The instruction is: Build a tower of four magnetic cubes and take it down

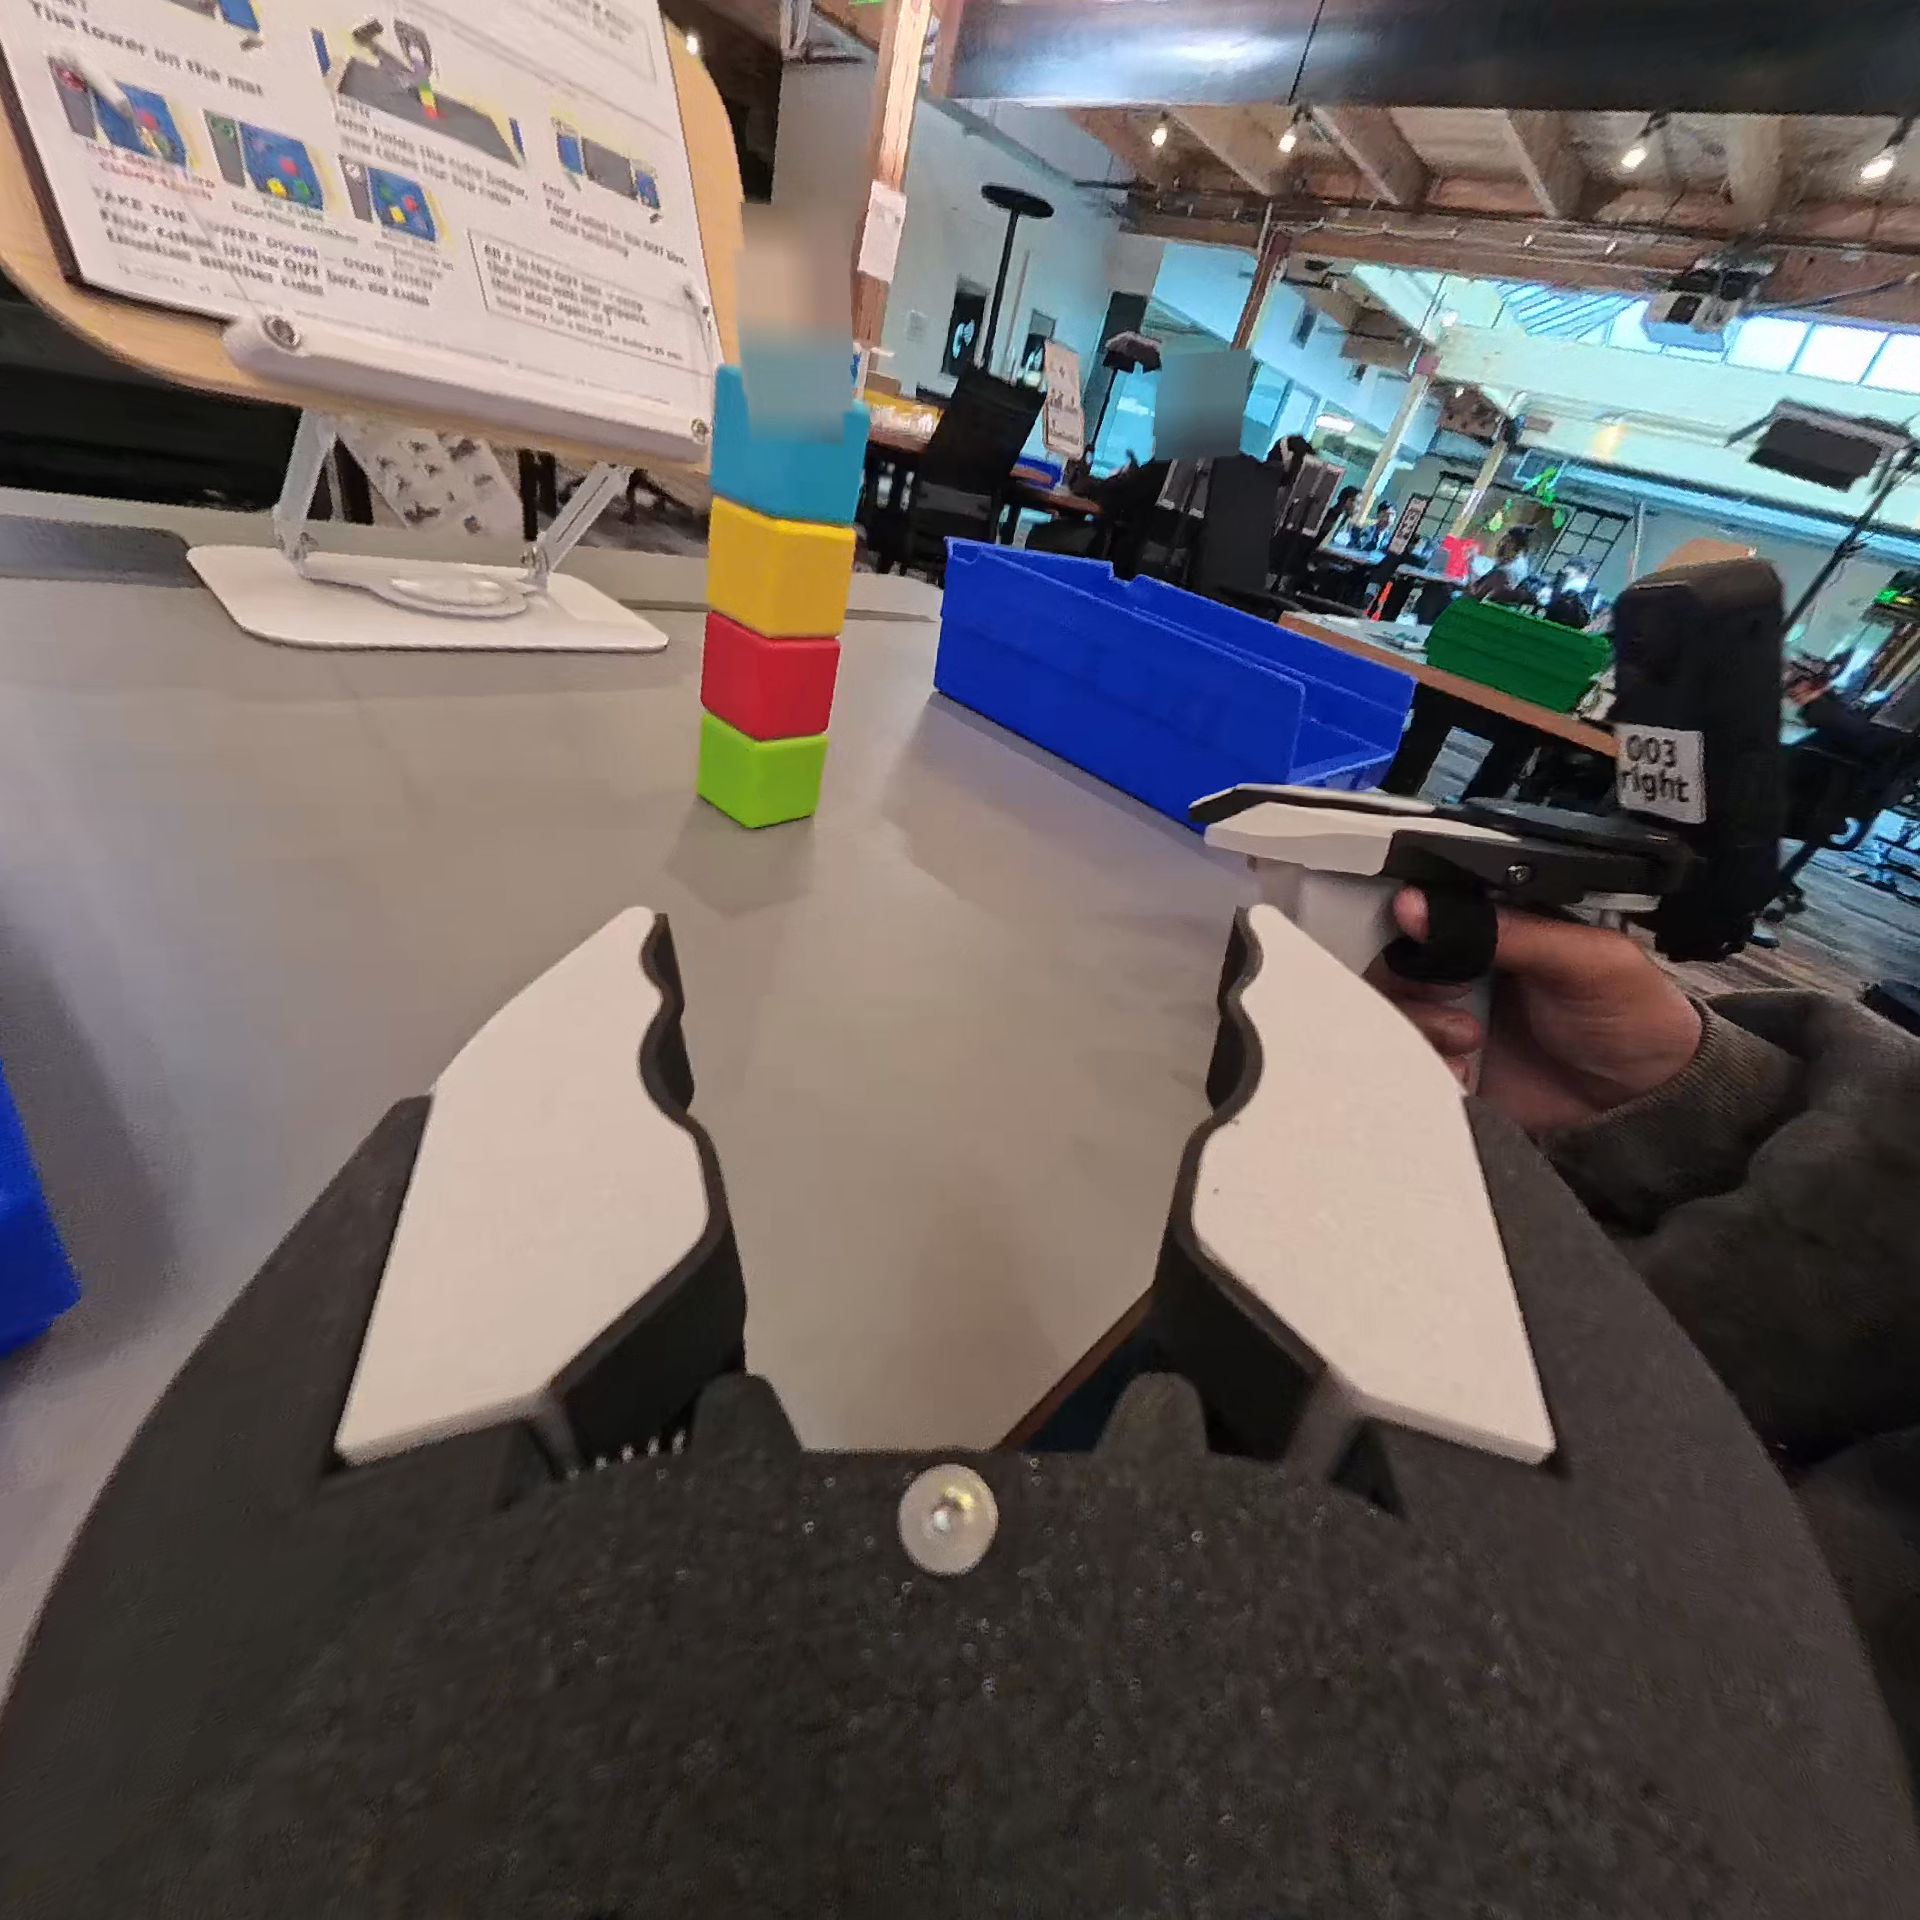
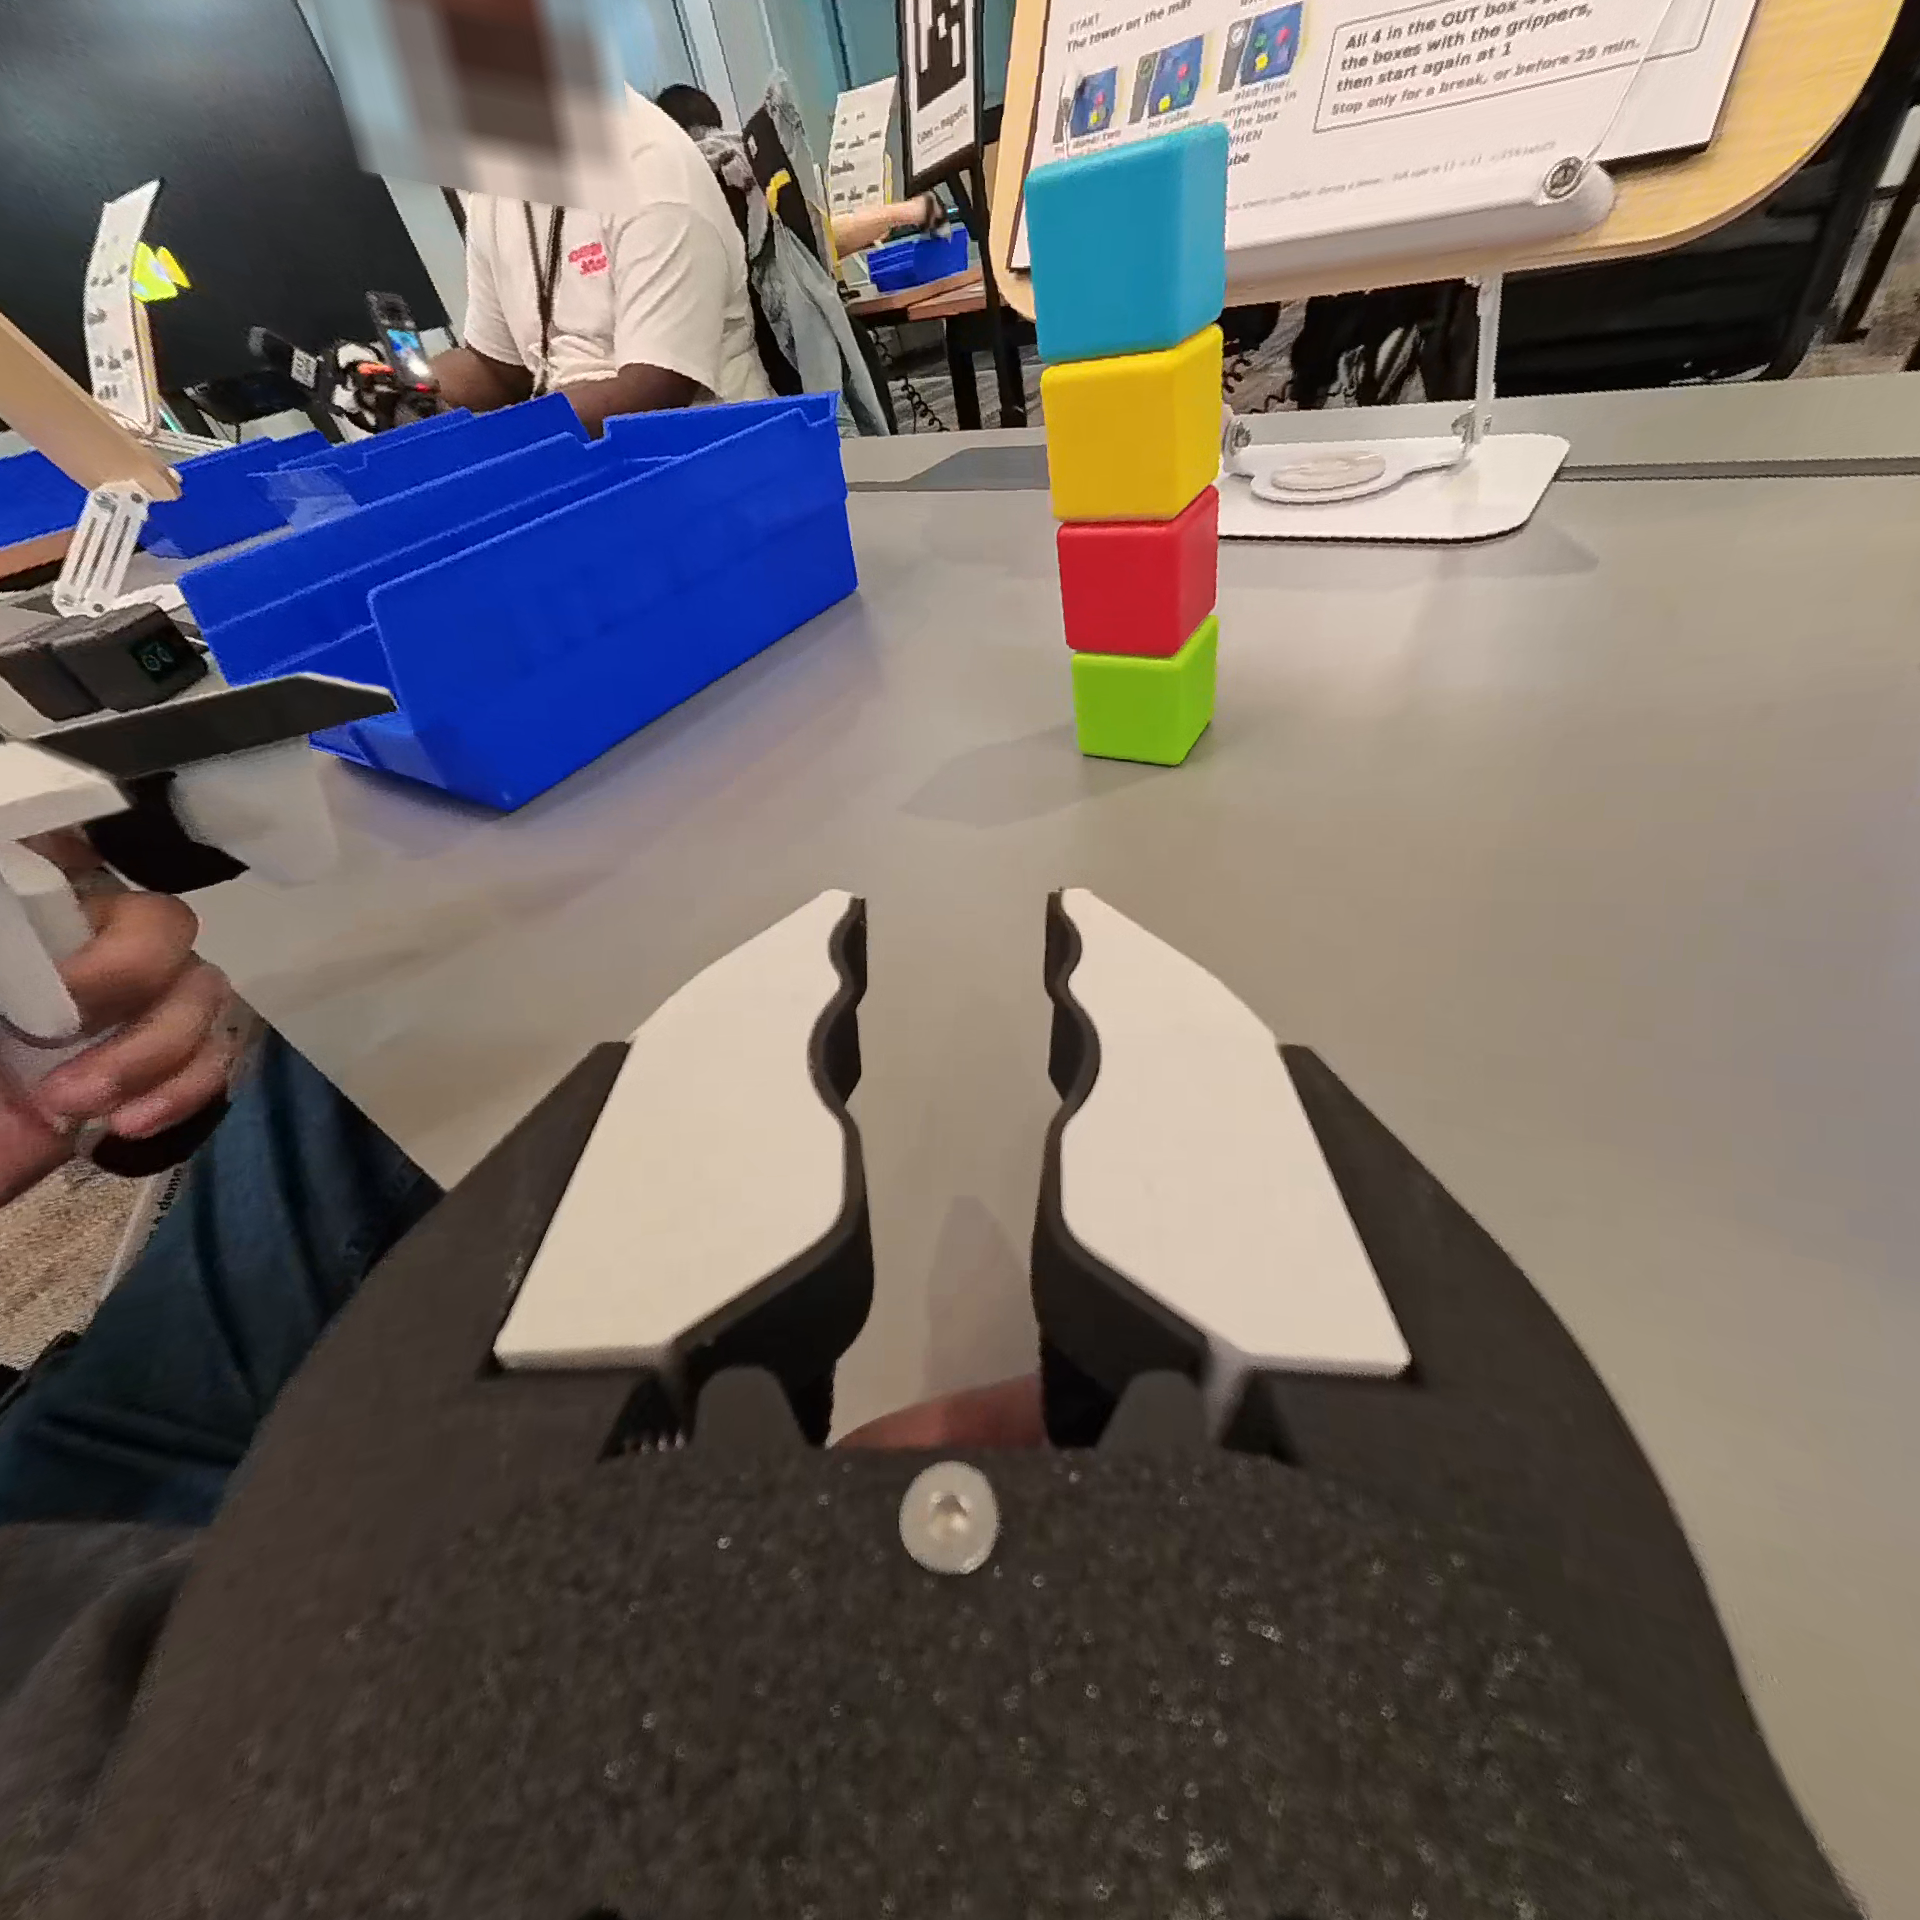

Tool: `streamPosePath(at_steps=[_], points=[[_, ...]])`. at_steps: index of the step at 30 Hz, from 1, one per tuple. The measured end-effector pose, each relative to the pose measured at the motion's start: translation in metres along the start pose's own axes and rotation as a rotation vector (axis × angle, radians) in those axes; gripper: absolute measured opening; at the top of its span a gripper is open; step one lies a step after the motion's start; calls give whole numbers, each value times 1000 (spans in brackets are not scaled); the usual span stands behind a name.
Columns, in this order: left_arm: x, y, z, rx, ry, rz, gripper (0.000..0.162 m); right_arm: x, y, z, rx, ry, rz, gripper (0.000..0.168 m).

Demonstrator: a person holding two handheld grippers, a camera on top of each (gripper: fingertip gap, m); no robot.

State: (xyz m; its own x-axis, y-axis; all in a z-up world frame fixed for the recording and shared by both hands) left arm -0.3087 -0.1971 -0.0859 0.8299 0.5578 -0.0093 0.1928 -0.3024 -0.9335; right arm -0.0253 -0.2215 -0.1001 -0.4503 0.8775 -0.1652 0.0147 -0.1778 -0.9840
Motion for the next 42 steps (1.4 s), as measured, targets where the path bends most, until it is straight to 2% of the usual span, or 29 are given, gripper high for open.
streamPosePath(at_steps=[4,8,14,22,29,30,32,42], points=[[9,-7,-2,58,44,-113,95,0,0,-1,19,-9,-5,32],[47,-31,15,98,126,-183,92,-3,0,-3,38,-21,-10,32],[137,-40,60,125,370,-35,88,-6,-1,-5,45,-29,-16,32],[226,-52,99,197,389,95,95,-7,-1,-6,65,-51,-19,31],[256,-53,101,181,616,138,94,-6,0,-4,66,-72,-15,31],[260,-52,99,185,638,169,84,-6,0,-4,68,-74,-13,31],[265,-49,97,203,670,227,51,-6,0,-4,70,-76,-12,31],[268,-48,95,217,718,236,50,-5,-2,-5,58,-101,-19,30]])
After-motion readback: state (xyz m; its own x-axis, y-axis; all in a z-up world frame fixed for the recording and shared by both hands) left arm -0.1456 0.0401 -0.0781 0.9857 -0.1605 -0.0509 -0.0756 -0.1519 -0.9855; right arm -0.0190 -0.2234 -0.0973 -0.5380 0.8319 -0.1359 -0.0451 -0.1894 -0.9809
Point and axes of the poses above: each gripper's, where its closed fingertips meet, x out along the fingers, y out of its underside, z = x × y across the jaws, the point moved 9 cm from there along -x, back along the fingers, and after that the axes turned 7 degrees about -x, right-handed, at the moved point
